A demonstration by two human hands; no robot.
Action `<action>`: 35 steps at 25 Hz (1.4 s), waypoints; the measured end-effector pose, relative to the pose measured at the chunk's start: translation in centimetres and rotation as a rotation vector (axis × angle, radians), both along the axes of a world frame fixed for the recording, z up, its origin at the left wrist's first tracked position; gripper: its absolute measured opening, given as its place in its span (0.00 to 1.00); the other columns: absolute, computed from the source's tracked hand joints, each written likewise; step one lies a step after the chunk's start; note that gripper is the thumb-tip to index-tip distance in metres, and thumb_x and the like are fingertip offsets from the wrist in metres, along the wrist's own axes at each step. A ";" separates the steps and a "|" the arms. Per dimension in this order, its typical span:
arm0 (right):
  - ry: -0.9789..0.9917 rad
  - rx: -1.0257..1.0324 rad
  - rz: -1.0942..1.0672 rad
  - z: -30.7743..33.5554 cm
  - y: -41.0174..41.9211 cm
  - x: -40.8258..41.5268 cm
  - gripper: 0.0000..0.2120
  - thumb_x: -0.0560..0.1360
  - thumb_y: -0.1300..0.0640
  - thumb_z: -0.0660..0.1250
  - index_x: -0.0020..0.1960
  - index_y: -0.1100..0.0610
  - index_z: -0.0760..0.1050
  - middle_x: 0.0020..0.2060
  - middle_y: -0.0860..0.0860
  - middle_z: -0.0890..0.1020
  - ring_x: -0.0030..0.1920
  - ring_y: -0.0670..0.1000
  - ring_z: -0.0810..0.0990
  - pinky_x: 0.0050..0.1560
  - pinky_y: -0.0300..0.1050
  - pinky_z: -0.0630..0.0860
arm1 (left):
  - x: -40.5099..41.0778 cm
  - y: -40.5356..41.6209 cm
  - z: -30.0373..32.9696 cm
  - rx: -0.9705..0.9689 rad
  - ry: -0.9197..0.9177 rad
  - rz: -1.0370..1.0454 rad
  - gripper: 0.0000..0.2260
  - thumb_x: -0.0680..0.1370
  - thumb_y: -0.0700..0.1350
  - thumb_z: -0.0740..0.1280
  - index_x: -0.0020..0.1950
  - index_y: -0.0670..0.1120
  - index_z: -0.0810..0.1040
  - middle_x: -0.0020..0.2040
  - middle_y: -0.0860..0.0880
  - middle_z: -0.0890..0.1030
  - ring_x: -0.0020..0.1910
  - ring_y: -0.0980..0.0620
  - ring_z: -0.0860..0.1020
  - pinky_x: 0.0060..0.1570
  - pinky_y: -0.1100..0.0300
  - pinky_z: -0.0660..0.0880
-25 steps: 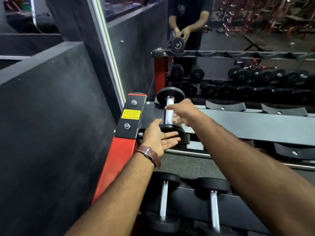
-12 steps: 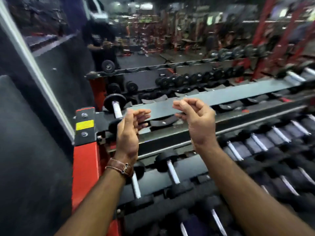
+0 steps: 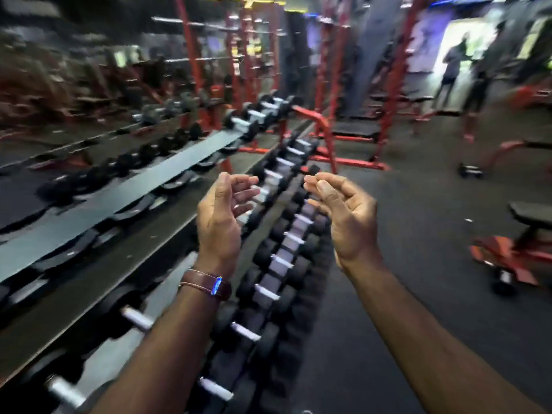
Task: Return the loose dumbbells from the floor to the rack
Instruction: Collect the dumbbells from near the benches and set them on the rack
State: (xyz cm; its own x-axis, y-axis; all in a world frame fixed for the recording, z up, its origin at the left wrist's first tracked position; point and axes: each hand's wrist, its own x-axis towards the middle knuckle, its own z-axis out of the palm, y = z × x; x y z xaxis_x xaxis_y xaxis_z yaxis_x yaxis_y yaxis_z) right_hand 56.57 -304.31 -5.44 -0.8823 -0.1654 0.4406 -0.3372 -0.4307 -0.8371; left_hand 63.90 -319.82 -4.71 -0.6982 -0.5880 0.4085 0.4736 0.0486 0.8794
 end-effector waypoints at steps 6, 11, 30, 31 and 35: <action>-0.020 0.009 -0.379 -0.8 22.1 -3.1 0.10 0.75 0.54 0.67 0.54 0.56 0.81 0.48 0.49 0.88 0.56 0.51 0.85 0.55 0.46 0.80 | -9.7 20.8 -1.0 0.000 -0.015 -0.389 0.22 0.78 0.60 0.57 0.55 0.44 0.79 0.56 0.41 0.84 0.53 0.44 0.83 0.49 0.54 0.76; -0.039 0.006 -0.611 -1.1 39.9 -5.9 0.15 0.74 0.52 0.68 0.59 0.56 0.80 0.51 0.48 0.87 0.60 0.50 0.83 0.62 0.48 0.78 | -16.4 38.5 -1.9 -0.041 -0.027 -0.618 0.22 0.77 0.62 0.56 0.57 0.48 0.80 0.60 0.46 0.83 0.58 0.48 0.82 0.53 0.54 0.75; -0.199 0.049 -0.898 -8.6 77.2 -38.8 0.16 0.79 0.56 0.67 0.64 0.62 0.79 0.56 0.54 0.86 0.59 0.49 0.84 0.63 0.54 0.78 | -53.9 76.5 -10.3 -0.048 -0.164 -0.868 0.24 0.77 0.63 0.56 0.58 0.48 0.80 0.61 0.46 0.83 0.59 0.49 0.82 0.55 0.50 0.75; -0.215 0.037 -0.919 -8.8 78.8 -41.9 0.16 0.78 0.56 0.67 0.64 0.61 0.79 0.56 0.54 0.86 0.60 0.49 0.83 0.63 0.54 0.79 | -57.3 78.2 -10.4 -0.055 -0.176 -0.884 0.24 0.77 0.63 0.56 0.58 0.48 0.80 0.61 0.46 0.83 0.59 0.49 0.82 0.55 0.50 0.75; -0.268 0.006 -0.949 -9.5 84.1 -52.3 0.18 0.76 0.53 0.67 0.62 0.60 0.80 0.55 0.54 0.86 0.60 0.50 0.83 0.62 0.55 0.79 | -67.8 83.6 -11.0 -0.089 -0.227 -0.885 0.24 0.75 0.65 0.57 0.56 0.49 0.81 0.60 0.46 0.83 0.58 0.49 0.82 0.56 0.48 0.75</action>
